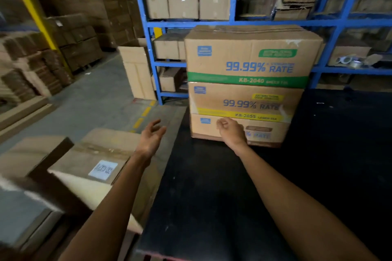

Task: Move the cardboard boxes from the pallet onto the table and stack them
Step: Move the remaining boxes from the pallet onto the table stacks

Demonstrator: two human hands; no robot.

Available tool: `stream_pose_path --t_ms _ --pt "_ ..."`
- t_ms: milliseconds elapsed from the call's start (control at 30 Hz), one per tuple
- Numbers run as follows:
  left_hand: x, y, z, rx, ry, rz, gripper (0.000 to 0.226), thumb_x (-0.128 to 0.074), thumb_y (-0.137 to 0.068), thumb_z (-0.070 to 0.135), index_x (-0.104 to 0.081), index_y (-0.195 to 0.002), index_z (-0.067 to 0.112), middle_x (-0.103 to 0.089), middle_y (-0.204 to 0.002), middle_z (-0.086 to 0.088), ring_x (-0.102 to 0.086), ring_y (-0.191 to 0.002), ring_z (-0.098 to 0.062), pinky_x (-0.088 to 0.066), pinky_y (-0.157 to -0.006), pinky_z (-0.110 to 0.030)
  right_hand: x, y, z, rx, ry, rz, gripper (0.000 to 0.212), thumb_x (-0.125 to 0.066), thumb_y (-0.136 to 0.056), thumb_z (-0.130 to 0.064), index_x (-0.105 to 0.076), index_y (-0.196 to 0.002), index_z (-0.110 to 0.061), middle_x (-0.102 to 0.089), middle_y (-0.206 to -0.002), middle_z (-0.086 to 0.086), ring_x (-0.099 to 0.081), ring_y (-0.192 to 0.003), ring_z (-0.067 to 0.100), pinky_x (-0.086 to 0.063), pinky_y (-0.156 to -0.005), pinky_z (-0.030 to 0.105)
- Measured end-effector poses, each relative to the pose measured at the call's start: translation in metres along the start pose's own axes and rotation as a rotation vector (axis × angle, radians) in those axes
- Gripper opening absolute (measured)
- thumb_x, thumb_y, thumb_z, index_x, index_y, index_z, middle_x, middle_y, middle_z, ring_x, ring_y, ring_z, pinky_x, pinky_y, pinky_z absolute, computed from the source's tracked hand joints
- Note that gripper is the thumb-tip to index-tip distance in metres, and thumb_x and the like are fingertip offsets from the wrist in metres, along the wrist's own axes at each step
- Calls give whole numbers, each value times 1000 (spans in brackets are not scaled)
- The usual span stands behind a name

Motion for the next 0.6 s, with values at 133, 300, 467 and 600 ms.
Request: stream_pose_path --t_ms 133,300,467,600 --pt "87 74 -45 55 -36 120 36 -59 -99 19 -56 -134 17 -62 -121 -11 -59 -100 -20 -46 -83 -30 -75 75 -59 149 28 -181 32 -52 -97 -44 -69 -114 -22 -73 -115 3 -63 -113 25 -50 -92 34" --pt "206 169 -108 186 -128 306 29 -61 -96 17 -64 -125 14 -68 -106 -11 -66 -98 -30 -50 -84 -33 -187 174 -117 276 87 -391 39 -47 -101 -44 -67 -120 -18 -72 -119 1 -62 -117 25 -49 -96 37" --pt "305 244 -168 323 -39 502 18 -61 -94 26 -68 -110 25 -73 -104 -4 -68 -93 -24 -58 -85 -41 -297 262 -171 374 118 -625 31 -53 -99 -39 -67 -113 -15 -71 -115 5 -65 -109 28 -49 -88 35" --pt "377 282 -202 389 46 613 23 -59 -96 26 -67 -118 26 -71 -106 0 -69 -96 -22 -60 -85 -44 -372 312 -211 478 167 -748 30 -51 -97 -45 -67 -112 -26 -69 -118 -3 -64 -110 24 -51 -93 40"
Point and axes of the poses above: each hand's wrist, its own y-axis away from the middle knuckle, its own x-axis out of the back of the hand, z = x × y, the point moved 8 cm from there along -y, towards the middle knuckle
